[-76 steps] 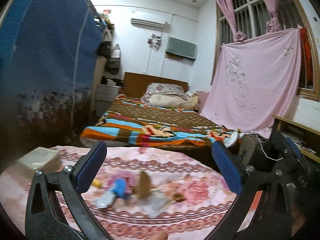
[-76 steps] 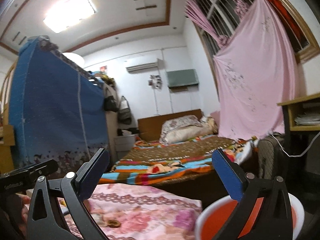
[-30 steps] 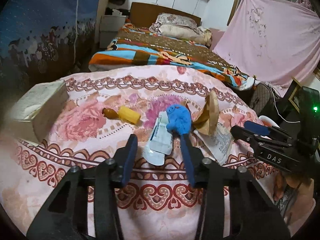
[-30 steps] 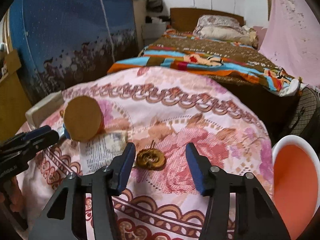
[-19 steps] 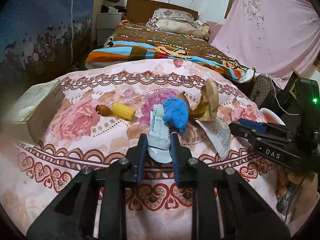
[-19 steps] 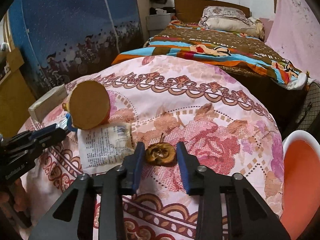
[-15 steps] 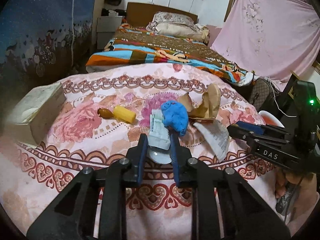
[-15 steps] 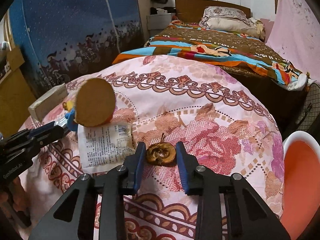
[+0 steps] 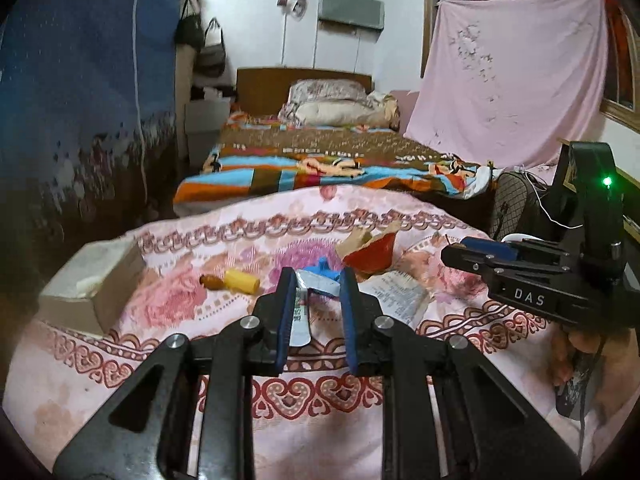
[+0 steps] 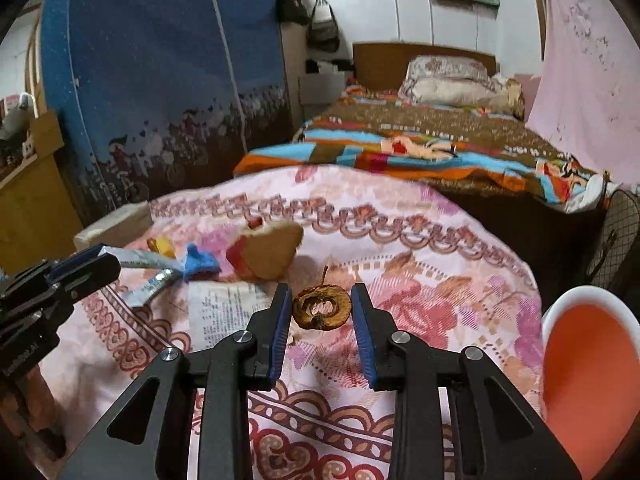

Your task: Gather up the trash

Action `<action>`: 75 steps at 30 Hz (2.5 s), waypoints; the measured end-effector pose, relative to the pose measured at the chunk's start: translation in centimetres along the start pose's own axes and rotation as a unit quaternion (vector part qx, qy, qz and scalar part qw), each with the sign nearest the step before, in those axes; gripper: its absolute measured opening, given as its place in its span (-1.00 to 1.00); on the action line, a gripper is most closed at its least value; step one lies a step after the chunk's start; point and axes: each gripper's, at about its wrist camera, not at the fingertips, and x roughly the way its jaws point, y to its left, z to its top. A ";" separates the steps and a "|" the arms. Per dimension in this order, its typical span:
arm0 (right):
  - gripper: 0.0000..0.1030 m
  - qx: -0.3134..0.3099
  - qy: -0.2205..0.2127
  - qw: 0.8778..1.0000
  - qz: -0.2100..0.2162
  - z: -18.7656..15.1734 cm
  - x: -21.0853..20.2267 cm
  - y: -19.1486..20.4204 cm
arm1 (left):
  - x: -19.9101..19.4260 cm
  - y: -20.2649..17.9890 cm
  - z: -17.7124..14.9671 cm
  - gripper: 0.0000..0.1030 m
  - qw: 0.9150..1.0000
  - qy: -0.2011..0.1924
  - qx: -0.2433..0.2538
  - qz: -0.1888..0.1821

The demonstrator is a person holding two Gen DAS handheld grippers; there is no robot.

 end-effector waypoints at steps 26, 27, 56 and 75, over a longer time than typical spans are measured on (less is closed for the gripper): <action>-0.46 0.037 -0.308 0.949 -0.049 -1.8 -12.7 -3.9 | -6.3 -8.1 3.2 -0.89 0.971 -0.214 0.090 -0.047; -0.46 0.039 -0.318 0.945 -0.060 -1.9 -13.4 -4.3 | -6.3 -8.7 3.4 -0.89 0.970 -0.218 0.093 -0.056; -0.44 0.220 -0.289 0.911 -0.194 -5.8 -18.1 -16.3 | -0.3 -21.6 4.6 -0.88 0.957 -0.095 0.082 -0.261; -0.44 0.267 -0.247 0.910 -0.201 -6.4 -17.5 -18.3 | 3.9 -23.5 4.2 -0.88 0.955 0.017 0.039 -0.292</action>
